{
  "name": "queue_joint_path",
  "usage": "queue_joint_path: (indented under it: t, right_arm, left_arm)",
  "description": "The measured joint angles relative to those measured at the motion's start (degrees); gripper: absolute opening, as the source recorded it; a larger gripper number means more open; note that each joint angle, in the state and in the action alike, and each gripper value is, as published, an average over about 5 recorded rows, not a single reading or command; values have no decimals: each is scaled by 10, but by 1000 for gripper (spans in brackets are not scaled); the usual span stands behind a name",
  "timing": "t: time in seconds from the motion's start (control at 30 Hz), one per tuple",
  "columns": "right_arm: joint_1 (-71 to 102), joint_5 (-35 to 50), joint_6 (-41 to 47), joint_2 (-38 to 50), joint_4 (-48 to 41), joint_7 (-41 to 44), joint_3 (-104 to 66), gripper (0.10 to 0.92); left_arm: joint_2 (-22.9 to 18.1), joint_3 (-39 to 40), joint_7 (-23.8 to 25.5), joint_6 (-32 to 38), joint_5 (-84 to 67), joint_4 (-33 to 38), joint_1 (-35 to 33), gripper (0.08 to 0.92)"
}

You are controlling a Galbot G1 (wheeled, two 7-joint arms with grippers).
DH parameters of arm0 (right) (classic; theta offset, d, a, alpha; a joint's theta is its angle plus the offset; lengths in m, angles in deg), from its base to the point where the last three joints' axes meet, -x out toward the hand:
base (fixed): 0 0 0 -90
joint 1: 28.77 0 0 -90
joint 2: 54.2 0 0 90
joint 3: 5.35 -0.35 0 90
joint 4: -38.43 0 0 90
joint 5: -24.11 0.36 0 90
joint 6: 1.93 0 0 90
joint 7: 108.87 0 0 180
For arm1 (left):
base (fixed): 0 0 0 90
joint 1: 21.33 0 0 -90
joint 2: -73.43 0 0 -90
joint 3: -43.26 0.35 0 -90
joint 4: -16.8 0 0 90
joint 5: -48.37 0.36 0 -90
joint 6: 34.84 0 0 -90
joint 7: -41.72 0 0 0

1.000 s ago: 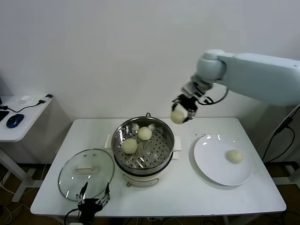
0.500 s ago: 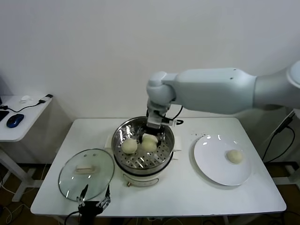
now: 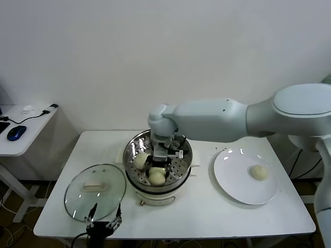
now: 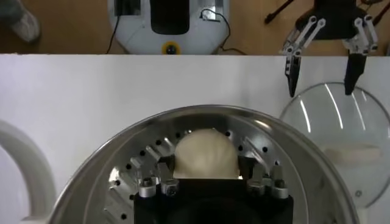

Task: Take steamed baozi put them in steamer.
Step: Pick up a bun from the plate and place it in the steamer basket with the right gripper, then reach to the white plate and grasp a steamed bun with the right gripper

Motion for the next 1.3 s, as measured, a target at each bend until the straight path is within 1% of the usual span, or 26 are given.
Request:
queue_joint_path:
  t: [0.2,0.27,0.5,0.73,0.87,1.0,1.17,1.3]
  right_arm:
    - [5,-1,-15,-7,-11,1,-4,798]
    - [3,2,-22,-7,-12,5,-5,816]
    - [-33,39,-36,9,-15,29,-5,823]
    - [-103,126,-33,58,-42,64,31,823]
    - [-147,167,6,110,-61,77,71,823]
    - [-173,189,64,174,-72,77,114,823]
    - [-167,193,130,262,-86,66,143,823]
    - [-129,178,171,325,-102,56,136,823]
  left_arm:
    - [0,0,-1,2,-1,1,-2,823]
    - [0,0,-1,3,-1,2,-3,823]
    - [0,3,-1,4,-1,6,-4,823]
    - [0,3,0,6,-2,7,-1,823]
    - [2,3,0,8,-5,7,0,823]
    - [4,0,0,10,-8,8,0,823]
    - [4,-5,1,8,-11,12,1,823]
    - [3,-6,2,8,-11,15,-1,823]
